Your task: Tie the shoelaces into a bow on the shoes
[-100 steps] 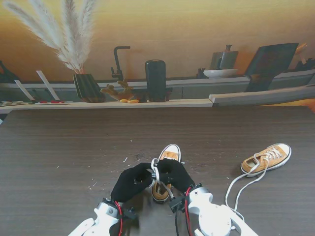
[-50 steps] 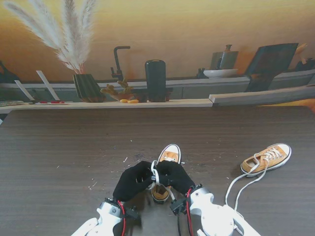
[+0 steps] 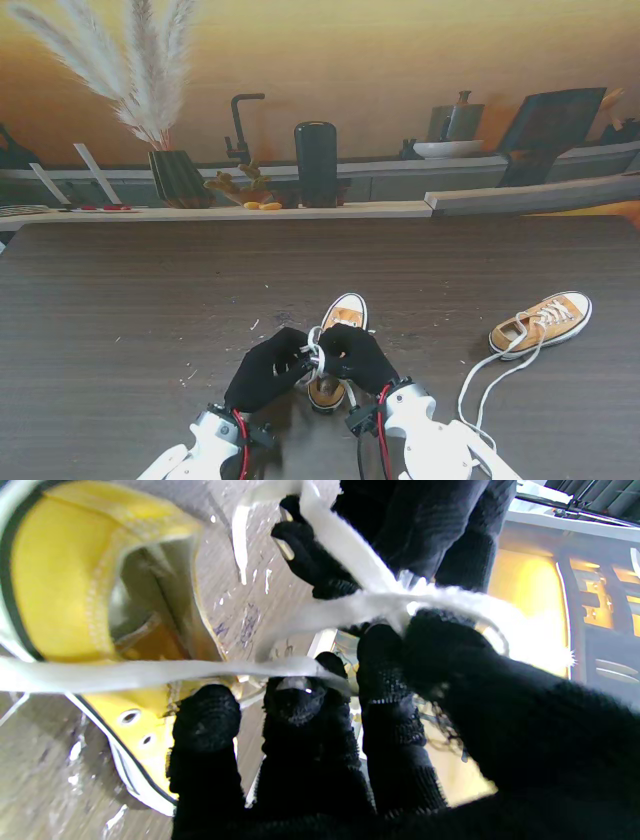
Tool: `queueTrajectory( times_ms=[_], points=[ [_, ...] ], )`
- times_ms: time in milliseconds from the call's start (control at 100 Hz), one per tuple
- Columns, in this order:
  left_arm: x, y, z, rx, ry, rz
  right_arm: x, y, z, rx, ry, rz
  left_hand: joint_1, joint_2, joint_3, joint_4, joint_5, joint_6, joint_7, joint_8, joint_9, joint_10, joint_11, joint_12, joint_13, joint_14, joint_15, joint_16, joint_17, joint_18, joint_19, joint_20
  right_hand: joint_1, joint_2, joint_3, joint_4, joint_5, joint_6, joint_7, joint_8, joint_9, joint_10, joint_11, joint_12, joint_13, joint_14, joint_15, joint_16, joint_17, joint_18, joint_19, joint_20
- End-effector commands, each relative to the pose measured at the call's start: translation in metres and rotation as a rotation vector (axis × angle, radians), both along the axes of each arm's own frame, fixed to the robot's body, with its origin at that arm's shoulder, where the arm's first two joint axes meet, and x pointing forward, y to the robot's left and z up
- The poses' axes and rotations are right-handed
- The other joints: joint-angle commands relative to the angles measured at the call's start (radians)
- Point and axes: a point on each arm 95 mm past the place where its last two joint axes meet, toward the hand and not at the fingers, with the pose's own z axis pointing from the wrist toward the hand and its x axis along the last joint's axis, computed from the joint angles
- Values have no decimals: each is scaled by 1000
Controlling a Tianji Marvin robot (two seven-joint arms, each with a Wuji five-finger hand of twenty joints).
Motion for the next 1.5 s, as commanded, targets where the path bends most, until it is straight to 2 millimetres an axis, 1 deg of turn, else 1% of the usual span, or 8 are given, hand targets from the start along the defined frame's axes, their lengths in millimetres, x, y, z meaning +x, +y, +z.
queueTrajectory(
  times_ms=[0, 250, 340, 470, 610, 730, 860, 1490],
  points=[
    [-2, 0, 2, 3, 3, -9, -1, 2, -1, -8, 1, -5, -30, -11, 34, 18, -33, -69, 18, 31, -19, -12, -17, 28, -22, -3, -8, 43, -8, 28, 0, 19, 18, -15, 12, -8, -17, -4, 20, 18, -2, -23, 10, -7, 1, 2, -18, 31, -3, -14, -4, 3],
    [-3, 5, 1, 10, 13, -12, 0, 2, -2, -27, -18, -29, -45, -14, 72, 23, -29, -71, 20, 50, -22, -7, -36, 33, -38, 3, -25, 44, -28, 33, -22, 18, 8, -37, 35, -5, -12, -7, 36, 2, 6, -23, 16, -12, 16, 31, -62, 31, -3, -4, -16, -2],
    [-4, 5, 1, 0, 31, -29, -1, 2, -3, -27, -20, -28, -42, -6, 100, 5, -37, -70, 20, 77, -72, 4, -112, 19, -136, 23, -121, 35, -131, 42, -111, 6, 6, -36, 35, -5, -12, -10, 37, -1, 8, -25, 16, -13, 33, 52, -103, 31, -5, 0, -24, -6],
    [-5, 5, 1, 4, 41, -45, -1, 2, -3, -26, -22, -23, -43, -10, 120, 16, -28, -63, 14, 114, -313, 46, -184, -343, -315, 6, -308, 29, -301, 4, -292, 26, 7, -33, 34, -5, -12, -14, 37, -2, 11, -24, 15, -14, 40, 71, -127, 31, -8, 5, -35, -12],
    [-5, 6, 1, -16, 54, -50, -2, 2, -3, -24, -23, -20, -71, -47, 215, 10, 12, -45, 18, 141, -251, 68, -164, -314, -291, 27, -319, 43, -296, 18, -320, 66, 6, -33, 32, -4, -12, -18, 36, -1, 16, -26, 14, -15, 56, 96, -169, 26, -11, 8, -44, -18],
    [-5, 8, 1, -37, 76, -53, -2, 1, -3, -38, -33, -27, -95, -60, 285, -15, 22, -27, 33, 164, -118, 90, -129, -14, -222, 31, -213, 94, -244, 19, -247, 100, 7, -34, 34, -4, -13, -17, 37, 1, 26, -23, 11, -17, 70, 109, -191, 16, -11, 13, -49, -21],
    [-5, 10, 1, -59, 96, -48, 0, 0, -3, -73, -55, -41, -124, -54, 324, -2, 11, -12, 61, 191, -74, 93, -77, 125, -207, 27, -138, 123, -231, 13, -196, 111, 6, -35, 37, -4, -15, -10, 40, 5, 25, -23, 12, -15, 70, 107, -196, 15, -11, 13, -49, -22],
    [-7, 23, 0, -72, 160, -58, 1, 3, -2, -194, -184, -165, -134, -71, 343, 49, 34, -29, 56, 202, -74, 88, -123, 118, -225, 32, -152, 108, -252, 5, -214, 94, -13, -83, 90, 2, -1, -6, 58, -6, 33, -23, 19, -21, 91, 111, -208, 8, 19, 22, -60, -41]
  ],
)
